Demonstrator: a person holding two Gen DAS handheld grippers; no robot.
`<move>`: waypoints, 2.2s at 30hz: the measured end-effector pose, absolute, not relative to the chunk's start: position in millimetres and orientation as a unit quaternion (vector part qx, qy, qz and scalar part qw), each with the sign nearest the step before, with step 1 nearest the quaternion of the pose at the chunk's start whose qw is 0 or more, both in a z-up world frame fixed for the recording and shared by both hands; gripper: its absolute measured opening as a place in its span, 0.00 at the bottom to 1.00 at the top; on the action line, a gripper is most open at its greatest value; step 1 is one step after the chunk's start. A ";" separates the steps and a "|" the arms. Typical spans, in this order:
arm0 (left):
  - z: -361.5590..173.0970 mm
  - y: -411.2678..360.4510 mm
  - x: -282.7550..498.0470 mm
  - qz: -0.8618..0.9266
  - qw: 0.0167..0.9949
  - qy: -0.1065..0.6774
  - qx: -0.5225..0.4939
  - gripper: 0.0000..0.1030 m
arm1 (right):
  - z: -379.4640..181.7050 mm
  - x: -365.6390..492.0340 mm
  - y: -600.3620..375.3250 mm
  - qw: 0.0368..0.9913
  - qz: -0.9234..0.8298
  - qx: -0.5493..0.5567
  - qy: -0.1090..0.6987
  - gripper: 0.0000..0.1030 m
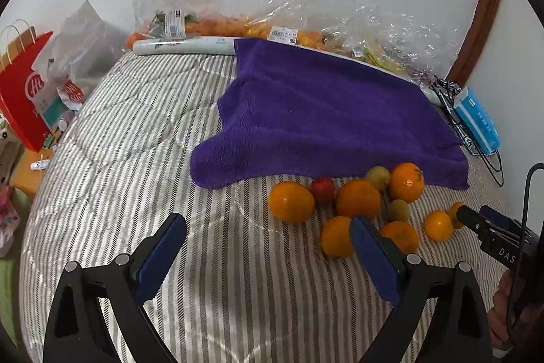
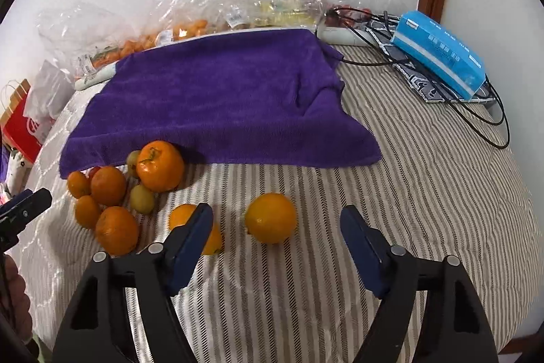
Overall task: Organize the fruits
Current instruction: 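Grasp an orange with the left gripper while the right gripper grasps another orange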
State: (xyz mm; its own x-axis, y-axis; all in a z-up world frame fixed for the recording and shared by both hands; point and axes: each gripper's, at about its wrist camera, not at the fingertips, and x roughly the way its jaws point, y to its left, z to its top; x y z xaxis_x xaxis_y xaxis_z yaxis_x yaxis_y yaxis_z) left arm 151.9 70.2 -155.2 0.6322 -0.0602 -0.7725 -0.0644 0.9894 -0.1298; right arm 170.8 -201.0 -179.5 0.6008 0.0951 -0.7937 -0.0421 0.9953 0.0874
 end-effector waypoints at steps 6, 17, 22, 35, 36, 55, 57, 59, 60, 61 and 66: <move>-165.3 67.9 161.7 -0.014 0.897 0.438 -0.066 0.89 | -181.2 176.7 -199.2 0.900 0.049 0.023 0.433 0.68; -174.5 65.7 161.4 -0.036 0.896 0.436 -0.077 0.79 | -194.3 185.1 -195.1 0.900 0.059 0.016 0.432 0.61; -177.5 69.1 157.1 -0.027 0.897 0.433 -0.083 0.75 | -197.7 183.4 -195.3 0.904 0.054 0.006 0.423 0.59; -176.4 76.9 150.4 -0.040 0.896 0.431 -0.094 0.57 | -201.3 182.0 -205.0 0.901 0.076 0.019 0.426 0.53; -175.2 76.7 150.2 -0.041 0.897 0.430 -0.094 0.57 | -203.3 182.4 -203.3 0.899 0.079 0.017 0.430 0.50; -190.2 57.1 175.1 -0.046 0.897 0.435 -0.056 0.49 | -207.3 179.8 -197.6 0.903 0.075 -0.011 0.422 0.46; -190.2 55.7 176.4 -0.046 0.901 0.429 -0.042 0.45 | -207.4 179.9 -197.5 0.903 0.076 -0.011 0.422 0.46; -192.1 53.0 178.6 -0.043 0.903 0.426 -0.022 0.41 | -207.7 181.2 -197.0 0.903 0.076 -0.013 0.422 0.46; -192.3 51.0 179.2 -0.041 0.905 0.423 -0.012 0.39 | -207.8 181.5 -196.8 0.903 0.077 -0.014 0.422 0.47; -192.5 48.6 180.5 -0.041 0.905 0.423 -0.003 0.39 | -207.9 182.2 -196.7 0.903 0.078 -0.015 0.422 0.47; -192.3 48.8 181.9 -0.052 0.904 0.423 -0.005 0.37 | -207.9 182.1 -194.1 0.903 0.076 -0.023 0.422 0.46</move>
